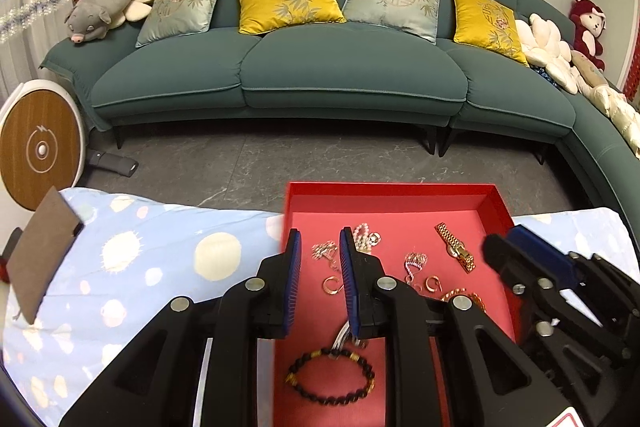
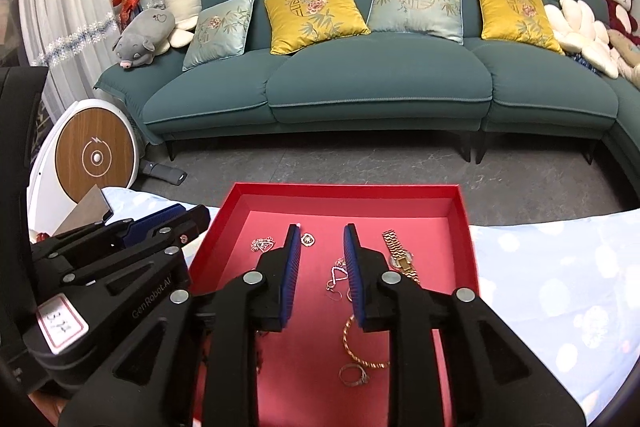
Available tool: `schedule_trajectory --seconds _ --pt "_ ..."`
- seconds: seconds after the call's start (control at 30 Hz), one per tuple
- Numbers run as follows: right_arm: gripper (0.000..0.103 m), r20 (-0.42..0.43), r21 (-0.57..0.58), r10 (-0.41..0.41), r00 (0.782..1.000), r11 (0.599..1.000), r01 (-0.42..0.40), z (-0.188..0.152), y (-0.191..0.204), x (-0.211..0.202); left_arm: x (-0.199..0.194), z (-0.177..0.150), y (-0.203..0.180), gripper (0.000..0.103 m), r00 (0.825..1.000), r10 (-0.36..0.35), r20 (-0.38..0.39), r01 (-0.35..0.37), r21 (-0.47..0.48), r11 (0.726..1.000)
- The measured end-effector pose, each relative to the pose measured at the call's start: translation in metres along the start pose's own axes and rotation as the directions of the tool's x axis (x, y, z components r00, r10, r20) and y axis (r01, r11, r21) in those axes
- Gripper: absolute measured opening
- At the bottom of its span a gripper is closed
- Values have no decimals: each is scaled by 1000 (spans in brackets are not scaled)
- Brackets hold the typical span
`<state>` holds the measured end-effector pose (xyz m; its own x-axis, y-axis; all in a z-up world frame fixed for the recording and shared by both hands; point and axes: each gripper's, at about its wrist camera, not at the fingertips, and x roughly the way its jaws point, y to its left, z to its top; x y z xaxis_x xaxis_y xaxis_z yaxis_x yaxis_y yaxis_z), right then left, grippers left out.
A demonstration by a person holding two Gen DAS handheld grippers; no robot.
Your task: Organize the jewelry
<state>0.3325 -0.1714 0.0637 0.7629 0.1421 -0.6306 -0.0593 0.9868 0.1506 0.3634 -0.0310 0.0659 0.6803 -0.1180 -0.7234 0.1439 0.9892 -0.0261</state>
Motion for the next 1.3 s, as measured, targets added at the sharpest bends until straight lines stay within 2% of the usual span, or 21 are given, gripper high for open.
schedule_trajectory --seconds 0.03,0.1,0.13,0.17,0.23,0.33,0.4,0.6,0.83,1.03,1.13,1.3 --pt "22 2 -8 -7 1000 1000 7 1 2 -10 -8 -1 3 18 1000 4 -3 -4 -4 1000" --pt "29 7 -21 -24 1000 999 24 1 5 -29 -28 -2 9 19 1000 11 -9 -11 -27 1000" --pt "30 11 -31 -33 999 999 33 1 8 -39 -38 -3 11 23 1000 9 -9 -10 -35 999" --pt "35 18 -44 -44 999 998 45 0 10 -51 -48 -5 13 27 1000 12 -8 -12 -37 999" --pt "41 27 -52 -64 998 997 65 -3 14 -74 -71 -12 14 44 999 38 6 -38 -33 999" --pt "50 32 -8 -60 998 998 60 -11 12 -106 -107 -28 13 61 996 76 43 -76 -9 997" --pt "66 32 40 -51 998 998 50 -21 9 -127 -126 -41 11 71 995 80 52 -80 -10 997" --pt "93 76 83 -110 991 991 103 -68 9 -182 -179 -95 6 86 994 69 90 -69 3 998" --pt "97 63 148 -151 987 979 140 -111 5 -212 -211 -136 -6 86 992 49 120 -53 29 998" --pt "97 112 -6 -248 962 968 251 -128 19 -219 -212 -154 -19 86 985 90 148 -106 109 988" --pt "97 124 -29 -270 955 961 275 -133 20 -220 -211 -159 -21 86 984 94 149 -110 106 988" --pt "98 109 -3 -254 961 967 256 -137 17 -220 -211 -156 -15 86 989 72 128 -79 48 996"
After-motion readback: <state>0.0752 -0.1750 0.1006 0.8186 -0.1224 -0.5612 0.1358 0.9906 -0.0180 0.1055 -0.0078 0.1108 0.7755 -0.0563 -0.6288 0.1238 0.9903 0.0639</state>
